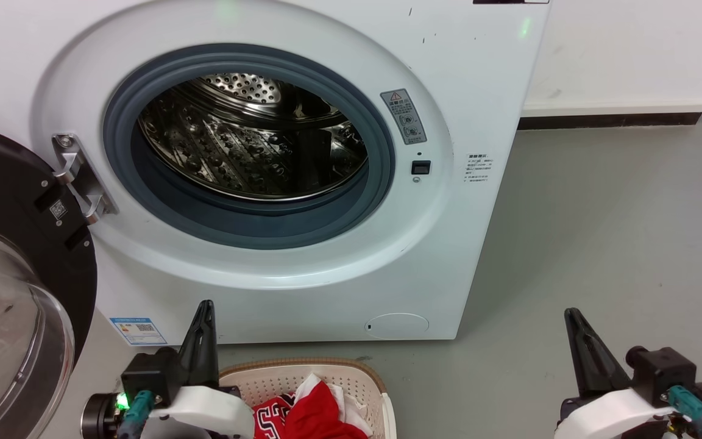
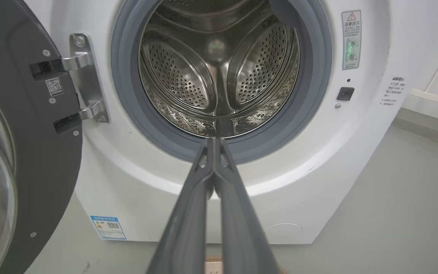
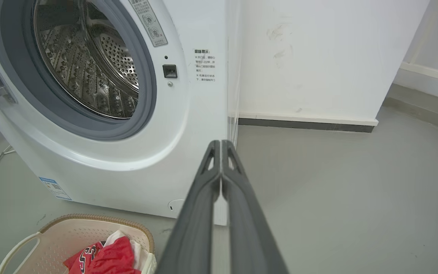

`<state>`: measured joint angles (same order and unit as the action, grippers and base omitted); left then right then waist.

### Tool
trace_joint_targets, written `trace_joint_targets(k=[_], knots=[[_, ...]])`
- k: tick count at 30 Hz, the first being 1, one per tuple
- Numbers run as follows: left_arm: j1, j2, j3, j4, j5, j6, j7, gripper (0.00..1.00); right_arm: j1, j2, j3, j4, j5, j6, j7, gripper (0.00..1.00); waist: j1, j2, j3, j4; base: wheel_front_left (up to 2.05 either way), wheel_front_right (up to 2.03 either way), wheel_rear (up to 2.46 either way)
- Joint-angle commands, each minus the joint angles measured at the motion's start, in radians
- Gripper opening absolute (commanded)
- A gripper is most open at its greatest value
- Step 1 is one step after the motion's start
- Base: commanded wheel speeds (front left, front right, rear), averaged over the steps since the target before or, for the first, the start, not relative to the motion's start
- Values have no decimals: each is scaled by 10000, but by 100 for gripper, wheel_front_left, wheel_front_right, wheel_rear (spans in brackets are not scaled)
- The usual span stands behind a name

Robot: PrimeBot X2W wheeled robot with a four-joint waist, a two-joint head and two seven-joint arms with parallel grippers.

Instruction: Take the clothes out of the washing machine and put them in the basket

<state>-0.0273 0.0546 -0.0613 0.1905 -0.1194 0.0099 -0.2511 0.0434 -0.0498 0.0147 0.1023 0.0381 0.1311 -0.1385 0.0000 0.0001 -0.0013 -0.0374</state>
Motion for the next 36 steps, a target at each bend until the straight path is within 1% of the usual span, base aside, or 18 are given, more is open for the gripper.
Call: trace_joint_targets(k=[1,18,31,36], knots=[[-243,17,148,-62,-569,-56,166,0,-132,-21,-2,-135,680,0,42,0,0,-1,-1,8,0,0,0],[-343,4,462,2,-3819,-363,907,0,-502,-198,-93,240,4273,-1,449,0,0,-1,6,58,0,0,0],[-443,-3,696,88,-5887,-559,1410,0,-698,-263,-185,445,6515,-1,728,0,0,-1,11,97,0,0,0],[-475,-5,767,116,-6465,-620,1554,0,-767,-278,-217,502,7140,-2,815,0,0,-1,12,109,0,0,0]])
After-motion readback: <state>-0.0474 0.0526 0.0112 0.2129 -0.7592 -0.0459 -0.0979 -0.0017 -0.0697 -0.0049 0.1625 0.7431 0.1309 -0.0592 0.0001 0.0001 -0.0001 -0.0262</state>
